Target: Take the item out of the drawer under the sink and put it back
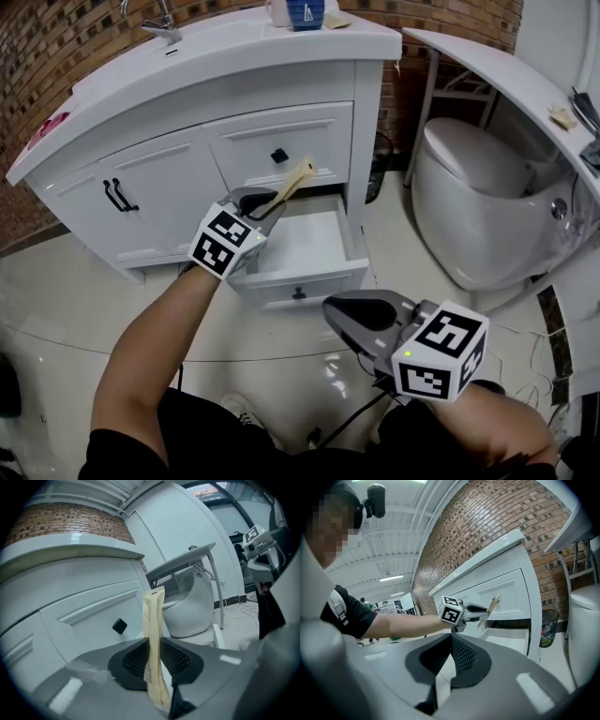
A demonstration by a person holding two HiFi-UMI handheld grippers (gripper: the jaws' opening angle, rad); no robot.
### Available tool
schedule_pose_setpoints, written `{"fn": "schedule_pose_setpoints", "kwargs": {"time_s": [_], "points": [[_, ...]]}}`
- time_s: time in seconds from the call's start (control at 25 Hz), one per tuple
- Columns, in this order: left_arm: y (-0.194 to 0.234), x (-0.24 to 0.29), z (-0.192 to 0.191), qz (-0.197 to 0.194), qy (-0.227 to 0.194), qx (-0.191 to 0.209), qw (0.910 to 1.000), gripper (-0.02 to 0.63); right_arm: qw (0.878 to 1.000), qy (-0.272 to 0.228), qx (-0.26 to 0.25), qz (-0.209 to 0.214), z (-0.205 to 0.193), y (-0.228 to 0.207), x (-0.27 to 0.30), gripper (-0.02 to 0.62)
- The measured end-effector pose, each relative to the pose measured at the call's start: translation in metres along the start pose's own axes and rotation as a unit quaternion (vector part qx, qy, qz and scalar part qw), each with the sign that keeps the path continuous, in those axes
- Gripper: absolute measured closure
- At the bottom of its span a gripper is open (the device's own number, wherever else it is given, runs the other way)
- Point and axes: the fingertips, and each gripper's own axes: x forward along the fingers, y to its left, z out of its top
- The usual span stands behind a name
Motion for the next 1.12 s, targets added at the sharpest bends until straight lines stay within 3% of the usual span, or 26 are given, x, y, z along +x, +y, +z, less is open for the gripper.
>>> {"fn": "schedule_pose_setpoints", "kwargs": {"time_s": [0.28,0.68,0.88,1.12], "points": [[-0.007,0.064,-0.045,-0.024,0.095,0.065,0.9931,0.529,1.000,0.009,0.006,0.005,-0.004,-0.005,0.000,0.592],[-0.030,0.115,-0.107,-0.075,0.209,0.175,0.9590,0.529,1.000,0.008,0.017,0.005,-0.002,-0.017,-0.003,0.592],[-0.025,0.126,-0.132,-0.078,0.265,0.224,0.9348,0.529,1.000,0.010,0.023,0.002,-0.003,-0.021,-0.003,0.592],[-0.032,0.134,-0.148,-0.095,0.287,0.225,0.9263,0.520,1.000,0.013,0.025,0.001,-0.006,-0.022,-0.002,0.592]]}}
